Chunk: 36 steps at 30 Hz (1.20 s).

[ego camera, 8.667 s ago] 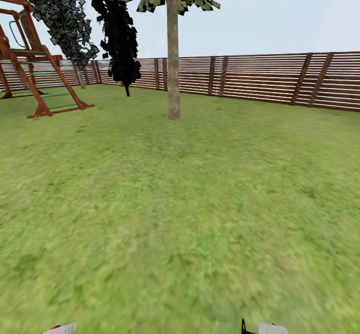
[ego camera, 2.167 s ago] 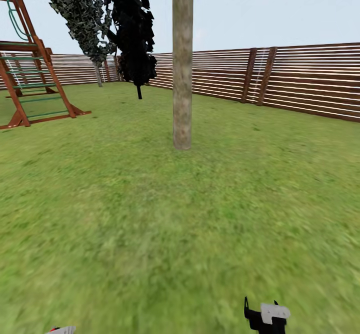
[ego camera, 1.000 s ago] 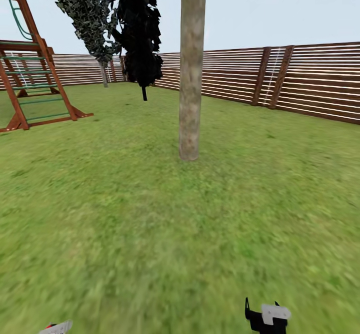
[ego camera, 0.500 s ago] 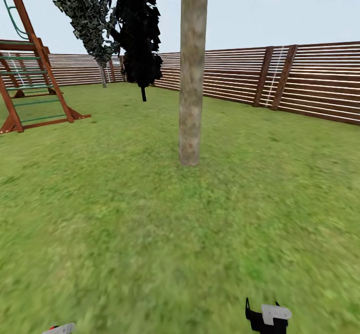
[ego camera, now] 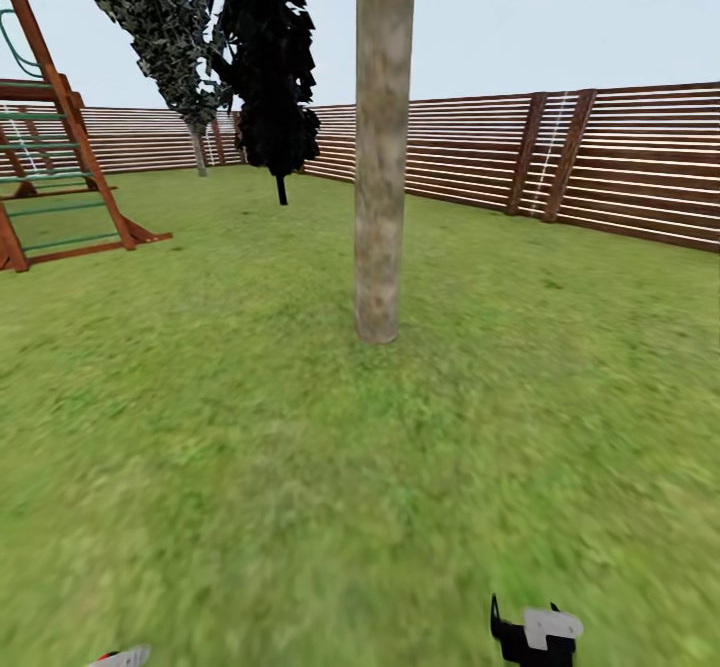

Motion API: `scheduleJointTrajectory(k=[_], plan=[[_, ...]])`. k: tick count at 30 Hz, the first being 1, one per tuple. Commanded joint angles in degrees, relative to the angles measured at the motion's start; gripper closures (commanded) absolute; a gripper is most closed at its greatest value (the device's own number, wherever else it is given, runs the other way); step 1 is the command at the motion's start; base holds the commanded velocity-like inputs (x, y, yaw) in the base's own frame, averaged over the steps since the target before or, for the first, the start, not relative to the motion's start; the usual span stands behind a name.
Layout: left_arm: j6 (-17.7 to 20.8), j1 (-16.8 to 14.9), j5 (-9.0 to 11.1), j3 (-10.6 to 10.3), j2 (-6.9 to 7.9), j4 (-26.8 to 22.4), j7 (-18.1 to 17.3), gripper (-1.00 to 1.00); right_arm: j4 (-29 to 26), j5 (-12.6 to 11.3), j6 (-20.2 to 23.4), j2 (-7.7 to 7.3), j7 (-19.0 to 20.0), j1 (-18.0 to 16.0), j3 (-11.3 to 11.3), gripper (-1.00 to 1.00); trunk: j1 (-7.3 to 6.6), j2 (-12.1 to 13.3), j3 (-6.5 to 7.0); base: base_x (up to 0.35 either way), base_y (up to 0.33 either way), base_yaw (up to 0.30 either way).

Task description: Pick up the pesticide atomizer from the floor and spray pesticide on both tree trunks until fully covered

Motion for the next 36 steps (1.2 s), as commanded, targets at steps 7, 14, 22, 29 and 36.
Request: scheduleJointTrajectory(k=[7,14,22,29,36], plan=[[0.00,0.00,0.05,0.03,0.00,0.37,0.08,1.00,0.05,0.00,0.00,0.23,0.00,0.00,0.00,-1.00,0.00,0.00,0.00,0.339,0.000,-0.004],[0.00,0.00,0.08,0.04,0.00,0.43,0.08,1.00,0.04,0.00,0.00,0.19,0.00,0.00,0.00,-1.00,0.00,0.00,0.00,0.339,0.000,0.000],[0.00,0.00,0.01,-0.06,-0.09,0.43,0.08,1.00,0.05,0.00,0.00,0.20,0.00,0.00,0.00,-1.00,0.00,0.00,0.06,0.339,0.000,-0.128],[0.00,0.08,0.10,0.08,-0.01,0.43,0.08,1.00,1.40,0.00,0.00,-0.05,0.03,0.00,0.00,-1.00,0.00,0.00,0.06,0.339,0.000,-0.020],[0.00,0.09,0.10,0.03,0.00,0.45,0.08,1.00,1.63,-0.05,0.00,-0.09,0.00,0.00,0.00,-1.00,0.00,0.00,0.06,0.339,0.000,-0.008]])
